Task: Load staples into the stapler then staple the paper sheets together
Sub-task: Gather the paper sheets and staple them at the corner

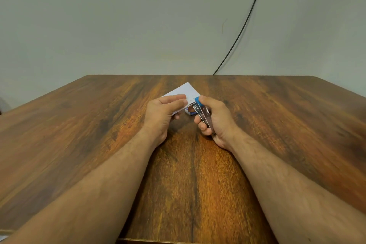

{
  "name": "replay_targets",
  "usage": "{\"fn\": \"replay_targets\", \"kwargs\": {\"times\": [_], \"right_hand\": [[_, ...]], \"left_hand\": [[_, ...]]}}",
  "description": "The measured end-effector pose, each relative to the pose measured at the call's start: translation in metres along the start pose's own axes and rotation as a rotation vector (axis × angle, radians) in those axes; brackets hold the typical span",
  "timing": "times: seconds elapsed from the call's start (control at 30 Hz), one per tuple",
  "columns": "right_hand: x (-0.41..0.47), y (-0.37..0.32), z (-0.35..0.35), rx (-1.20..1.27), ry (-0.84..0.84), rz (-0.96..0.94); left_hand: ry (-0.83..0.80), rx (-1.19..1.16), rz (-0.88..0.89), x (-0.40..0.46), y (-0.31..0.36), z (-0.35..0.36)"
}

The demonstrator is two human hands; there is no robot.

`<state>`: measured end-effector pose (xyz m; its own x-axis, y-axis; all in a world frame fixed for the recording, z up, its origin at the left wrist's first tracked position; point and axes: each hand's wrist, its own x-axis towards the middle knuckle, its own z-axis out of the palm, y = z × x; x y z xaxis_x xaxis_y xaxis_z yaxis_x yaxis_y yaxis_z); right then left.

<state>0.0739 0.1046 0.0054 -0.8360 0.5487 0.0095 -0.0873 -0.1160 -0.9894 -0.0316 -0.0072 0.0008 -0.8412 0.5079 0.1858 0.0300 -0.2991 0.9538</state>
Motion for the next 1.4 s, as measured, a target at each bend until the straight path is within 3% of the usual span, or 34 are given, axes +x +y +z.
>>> {"fn": "replay_targets", "kwargs": {"times": [0.27, 0.5, 0.77, 1.4], "right_hand": [[-0.0005, 0.0011, 0.0035, -0.121, -0.015, 0.003], [0.0039, 0.0024, 0.0042, -0.074, 0.036, 0.003], [0.0001, -0.0017, -0.0014, -0.087, -0.051, 0.027], [0.0072, 0.001, -0.0037, 0.022, 0.015, 0.045]], "left_hand": [[-0.054, 0.092, 0.011, -0.0008, -0.0005, 0.0], [-0.032, 0.178, 0.07, -0.0026, -0.0018, 0.0036], [-0.13, 0.282, 0.151, -0.0018, -0.004, 0.0042], [-0.226, 0.166, 0.068, -0.0026, -0.004, 0.0013]]}}
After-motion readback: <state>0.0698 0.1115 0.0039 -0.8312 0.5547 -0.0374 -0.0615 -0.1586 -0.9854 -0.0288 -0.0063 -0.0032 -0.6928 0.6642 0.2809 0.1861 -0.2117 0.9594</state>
